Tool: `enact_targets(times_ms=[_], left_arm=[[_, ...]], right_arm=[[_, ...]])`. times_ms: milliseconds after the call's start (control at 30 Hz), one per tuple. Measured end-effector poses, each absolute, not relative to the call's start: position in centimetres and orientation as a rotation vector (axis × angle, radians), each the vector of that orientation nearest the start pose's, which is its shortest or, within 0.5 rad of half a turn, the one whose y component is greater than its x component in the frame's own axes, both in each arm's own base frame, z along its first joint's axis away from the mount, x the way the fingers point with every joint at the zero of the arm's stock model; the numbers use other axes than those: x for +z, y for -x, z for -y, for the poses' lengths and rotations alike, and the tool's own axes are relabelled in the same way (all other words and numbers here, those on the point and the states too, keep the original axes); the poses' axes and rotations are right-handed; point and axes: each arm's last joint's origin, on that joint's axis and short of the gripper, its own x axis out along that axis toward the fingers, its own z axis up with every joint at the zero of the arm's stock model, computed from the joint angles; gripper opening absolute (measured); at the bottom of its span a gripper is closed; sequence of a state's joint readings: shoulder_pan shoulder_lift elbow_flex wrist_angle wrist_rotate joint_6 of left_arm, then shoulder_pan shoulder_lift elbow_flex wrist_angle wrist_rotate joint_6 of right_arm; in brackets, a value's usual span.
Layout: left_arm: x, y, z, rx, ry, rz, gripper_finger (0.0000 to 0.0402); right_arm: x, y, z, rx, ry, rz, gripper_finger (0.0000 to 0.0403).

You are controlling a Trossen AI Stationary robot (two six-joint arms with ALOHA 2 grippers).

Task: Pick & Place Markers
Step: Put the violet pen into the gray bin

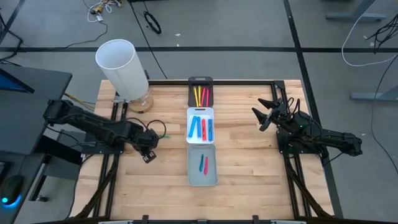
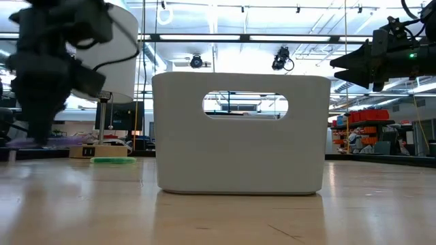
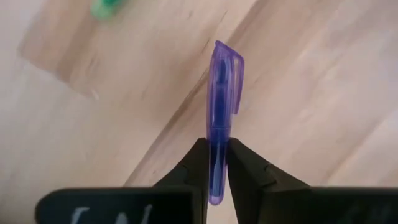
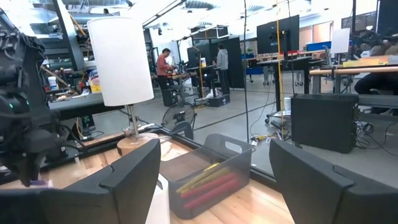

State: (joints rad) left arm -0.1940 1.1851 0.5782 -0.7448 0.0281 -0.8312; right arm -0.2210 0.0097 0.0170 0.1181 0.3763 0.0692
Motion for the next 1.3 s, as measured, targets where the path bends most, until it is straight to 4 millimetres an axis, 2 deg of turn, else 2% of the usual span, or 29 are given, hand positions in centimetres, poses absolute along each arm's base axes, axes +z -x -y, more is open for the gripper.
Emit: enact_targets(times_ms=[233,500,633,967,1300], left_arm=[[20.5,-19.0,3.6,0.464,0.623,-1.273,0.0034],[25.1,-20.7,4.2,0.570,0.794,-1.218,0.0036],[26.8,-21.7,5.0,0.619,0.885,-1.209,0.0035],[28.6,-24.4,7.4,0.741,1.068,-1.172,0.0034],[29.1,-26.6,11.1,0.769,1.096,-1.137,0.0035]], right_arm=[[18.0,-9.0,3.1,-0.592,-0.077,0.147,0.0302],[18.0,-9.0,3.1,-0.591,-0.077,0.147,0.0302],[18.0,-9.0,3.1,-0.592,-0.077,0.147,0.0302],[18.0,-9.0,3.1,-0.592,-0.077,0.146,0.0302],[18.0,-9.0,3.1,-0.592,-0.077,0.147,0.0302]])
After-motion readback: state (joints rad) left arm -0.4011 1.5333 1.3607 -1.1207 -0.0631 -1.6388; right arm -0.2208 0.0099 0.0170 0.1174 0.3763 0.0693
